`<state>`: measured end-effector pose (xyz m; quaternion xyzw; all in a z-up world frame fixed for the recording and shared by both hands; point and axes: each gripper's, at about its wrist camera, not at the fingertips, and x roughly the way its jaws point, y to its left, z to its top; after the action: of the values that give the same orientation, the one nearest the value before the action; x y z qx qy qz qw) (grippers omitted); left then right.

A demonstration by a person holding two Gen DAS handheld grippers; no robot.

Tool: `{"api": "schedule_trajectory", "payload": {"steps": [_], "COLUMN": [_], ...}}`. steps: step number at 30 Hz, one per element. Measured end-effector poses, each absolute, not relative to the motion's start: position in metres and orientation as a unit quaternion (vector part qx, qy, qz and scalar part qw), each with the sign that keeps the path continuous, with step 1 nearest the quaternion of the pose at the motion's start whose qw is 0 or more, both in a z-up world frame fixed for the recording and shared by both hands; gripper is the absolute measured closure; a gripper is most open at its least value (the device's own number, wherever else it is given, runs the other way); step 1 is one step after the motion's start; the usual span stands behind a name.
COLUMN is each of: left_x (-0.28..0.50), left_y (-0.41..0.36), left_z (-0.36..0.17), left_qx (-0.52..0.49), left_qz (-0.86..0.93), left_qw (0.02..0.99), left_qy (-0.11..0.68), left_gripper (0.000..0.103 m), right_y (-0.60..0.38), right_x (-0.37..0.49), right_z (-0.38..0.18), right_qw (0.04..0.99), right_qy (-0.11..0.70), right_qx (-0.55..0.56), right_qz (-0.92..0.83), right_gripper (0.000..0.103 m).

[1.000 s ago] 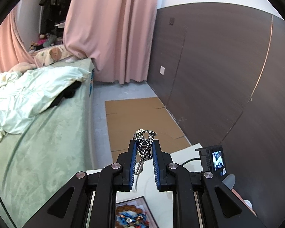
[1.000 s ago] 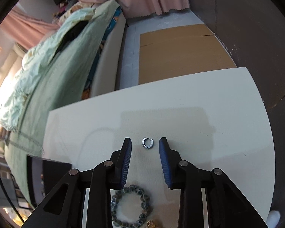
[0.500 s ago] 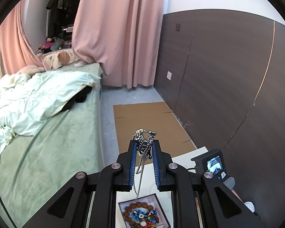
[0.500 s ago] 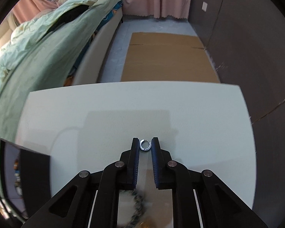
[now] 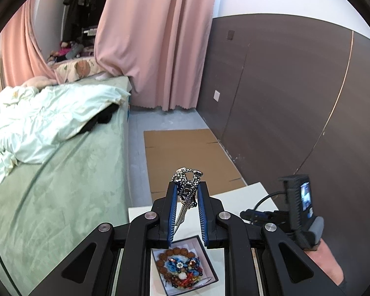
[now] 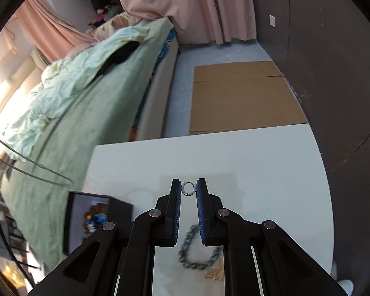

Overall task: Organize jewelry
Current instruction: 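Release the chains into the black box with the left gripper while the right gripper drops the ring in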

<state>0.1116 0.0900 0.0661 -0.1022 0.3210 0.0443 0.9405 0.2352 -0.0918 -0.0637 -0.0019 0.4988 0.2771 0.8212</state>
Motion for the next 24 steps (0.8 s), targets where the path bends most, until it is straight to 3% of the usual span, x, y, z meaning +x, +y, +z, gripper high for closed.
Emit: {"api": "schedule_trajectory", "payload": {"steps": [24], "left_x": [0.129], "left_y": [0.091], "left_z": [-0.022], "left_qx": [-0.14], "left_qz": [0.043], "left_qw": [0.915], "left_qy": [0.375], "left_gripper": [0.086], "right_y": [-0.102], "right_x": [0.212], "right_z": [-0.038], "right_qw": [0.808], "right_qy": [0.48], "right_qx": [0.058], "right_qz": [0.338], "right_gripper": [0.089]}}
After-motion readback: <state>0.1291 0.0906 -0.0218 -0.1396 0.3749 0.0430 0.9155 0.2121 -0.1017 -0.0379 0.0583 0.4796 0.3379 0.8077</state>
